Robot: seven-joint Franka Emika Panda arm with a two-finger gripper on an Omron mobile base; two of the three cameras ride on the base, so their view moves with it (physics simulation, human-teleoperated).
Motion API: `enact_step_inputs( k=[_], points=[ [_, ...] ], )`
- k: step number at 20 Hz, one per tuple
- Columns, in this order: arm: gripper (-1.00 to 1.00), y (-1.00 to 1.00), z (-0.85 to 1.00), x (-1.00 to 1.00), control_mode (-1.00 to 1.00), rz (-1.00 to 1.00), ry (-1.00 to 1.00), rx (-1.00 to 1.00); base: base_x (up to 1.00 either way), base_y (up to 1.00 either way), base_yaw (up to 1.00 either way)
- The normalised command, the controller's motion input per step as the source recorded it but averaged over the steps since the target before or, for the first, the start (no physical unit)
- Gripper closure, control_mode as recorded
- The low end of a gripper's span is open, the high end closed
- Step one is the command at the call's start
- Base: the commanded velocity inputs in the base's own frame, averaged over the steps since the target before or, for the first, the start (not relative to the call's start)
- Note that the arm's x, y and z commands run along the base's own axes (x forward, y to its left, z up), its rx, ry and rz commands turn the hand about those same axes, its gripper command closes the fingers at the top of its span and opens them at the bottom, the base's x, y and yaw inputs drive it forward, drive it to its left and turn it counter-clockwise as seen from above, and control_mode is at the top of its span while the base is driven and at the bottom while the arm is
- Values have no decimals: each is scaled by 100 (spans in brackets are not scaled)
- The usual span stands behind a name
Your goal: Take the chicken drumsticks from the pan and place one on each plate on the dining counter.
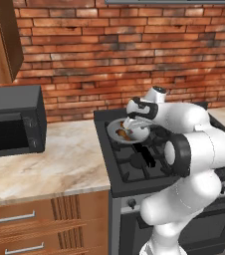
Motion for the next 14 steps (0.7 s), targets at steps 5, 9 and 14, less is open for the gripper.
enact_step_inputs(
  k=[5,9,14],
  points=[
    [-100,30,-26,55,-100,0,4,0,0,0,0],
    [-100,2,-34,24,-100,0,-1,0,0,0,0],
    [-100,0,-49,20,-100,0,-3,0,0,0,0]
  ],
)
